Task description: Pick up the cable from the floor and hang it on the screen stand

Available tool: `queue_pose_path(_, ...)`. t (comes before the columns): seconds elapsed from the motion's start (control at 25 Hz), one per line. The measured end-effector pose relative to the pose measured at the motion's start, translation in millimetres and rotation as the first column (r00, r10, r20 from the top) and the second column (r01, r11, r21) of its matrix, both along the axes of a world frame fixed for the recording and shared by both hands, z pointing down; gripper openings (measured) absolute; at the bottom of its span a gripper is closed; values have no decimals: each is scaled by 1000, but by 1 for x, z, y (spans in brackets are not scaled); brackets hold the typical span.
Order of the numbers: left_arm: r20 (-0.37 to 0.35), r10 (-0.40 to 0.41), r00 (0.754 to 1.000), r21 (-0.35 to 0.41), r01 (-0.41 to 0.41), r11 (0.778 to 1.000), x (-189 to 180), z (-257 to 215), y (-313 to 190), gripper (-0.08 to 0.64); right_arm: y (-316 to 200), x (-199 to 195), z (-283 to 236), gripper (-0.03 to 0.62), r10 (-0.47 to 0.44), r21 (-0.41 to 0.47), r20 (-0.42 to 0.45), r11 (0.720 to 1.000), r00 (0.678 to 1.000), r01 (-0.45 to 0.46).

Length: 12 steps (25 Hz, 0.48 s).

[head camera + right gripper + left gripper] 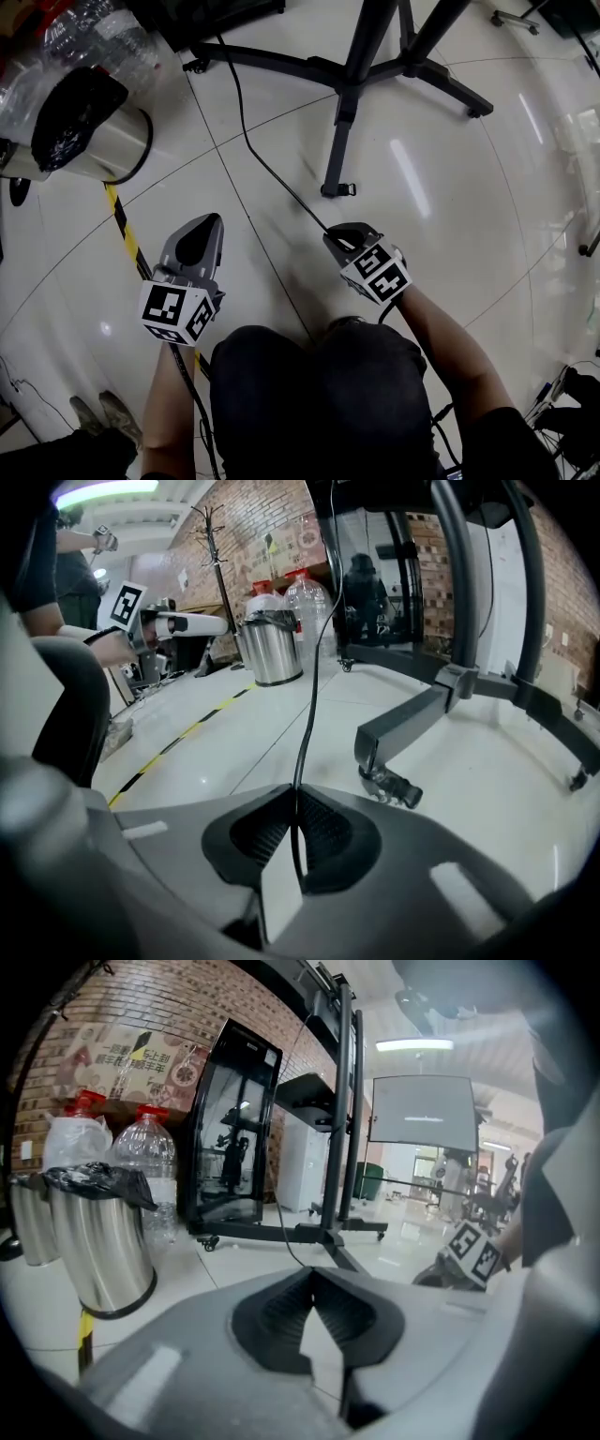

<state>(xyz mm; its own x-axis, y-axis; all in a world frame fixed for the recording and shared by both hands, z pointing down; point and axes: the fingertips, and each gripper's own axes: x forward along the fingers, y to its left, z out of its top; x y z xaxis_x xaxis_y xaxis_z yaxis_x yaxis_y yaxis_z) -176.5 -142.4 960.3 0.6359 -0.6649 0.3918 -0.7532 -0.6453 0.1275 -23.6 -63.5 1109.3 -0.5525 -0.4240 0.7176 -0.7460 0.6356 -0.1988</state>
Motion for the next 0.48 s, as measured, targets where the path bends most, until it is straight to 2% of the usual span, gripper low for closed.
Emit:
queue_pose_path(0.2, -11, -25, 1000, 16, 25, 1000, -1, -40, -6, 5, -14, -2, -47, 29, -1, 55, 9, 999, 1000, 1)
queue_pose_path(0.36, -15, -27, 1000, 35, 27, 999, 8, -106, -10, 5, -27, 6, -107, 29, 4, 104, 15, 995, 1000, -6)
queue_pose_path(0.48, -35, -36, 999, 31, 37, 999, 16, -156, -12, 5, -32, 10, -162, 29, 13, 136, 55, 991, 998, -20)
